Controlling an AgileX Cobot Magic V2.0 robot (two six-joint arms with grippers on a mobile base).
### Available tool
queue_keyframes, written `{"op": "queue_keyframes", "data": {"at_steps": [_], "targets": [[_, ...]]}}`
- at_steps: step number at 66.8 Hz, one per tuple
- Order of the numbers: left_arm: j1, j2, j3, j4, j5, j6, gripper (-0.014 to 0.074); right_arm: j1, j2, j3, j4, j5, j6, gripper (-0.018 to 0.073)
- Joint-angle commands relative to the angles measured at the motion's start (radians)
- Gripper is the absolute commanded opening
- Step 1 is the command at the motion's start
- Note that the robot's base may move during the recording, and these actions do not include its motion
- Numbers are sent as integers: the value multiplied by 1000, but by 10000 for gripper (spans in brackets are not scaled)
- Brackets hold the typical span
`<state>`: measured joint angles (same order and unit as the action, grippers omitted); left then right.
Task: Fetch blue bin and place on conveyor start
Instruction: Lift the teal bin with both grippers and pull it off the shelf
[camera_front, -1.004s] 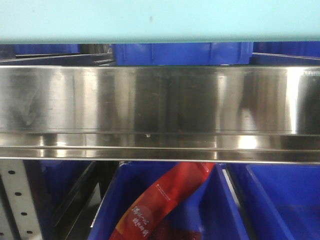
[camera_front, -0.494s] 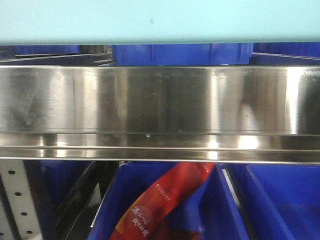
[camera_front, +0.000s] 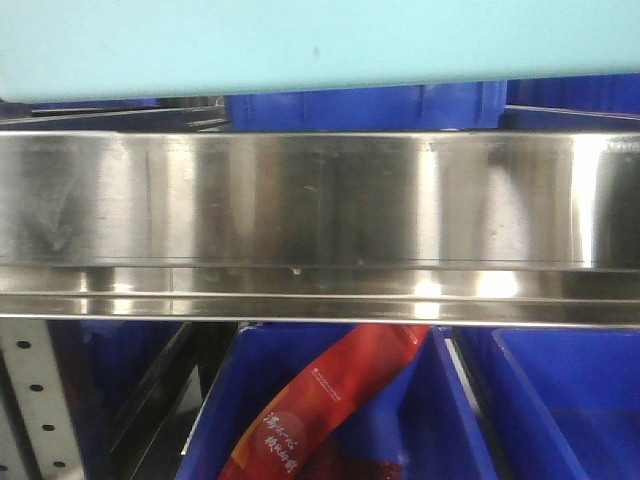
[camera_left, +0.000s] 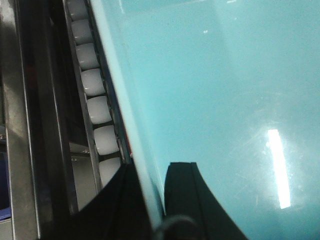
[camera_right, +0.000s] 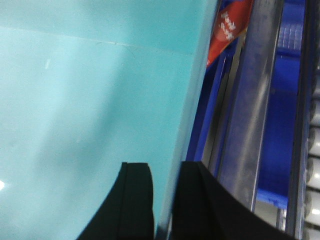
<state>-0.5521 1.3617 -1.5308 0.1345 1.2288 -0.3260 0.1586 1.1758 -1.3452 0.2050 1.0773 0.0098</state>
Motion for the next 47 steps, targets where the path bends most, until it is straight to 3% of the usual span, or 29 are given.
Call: {"op": "queue_keyframes", "data": {"at_steps": [1,36,47], "targets": [[-2,-13,2,10,-25,9,-111,6,-18,-8,30,-71,-30,-151],[-2,-13,2,10,-25,9,-111,6,-18,-8,30,-398,-30,-151],[-2,-13,2,10,-25,9,-111,6,-18,-8,30,-446,-30,-151]]}}
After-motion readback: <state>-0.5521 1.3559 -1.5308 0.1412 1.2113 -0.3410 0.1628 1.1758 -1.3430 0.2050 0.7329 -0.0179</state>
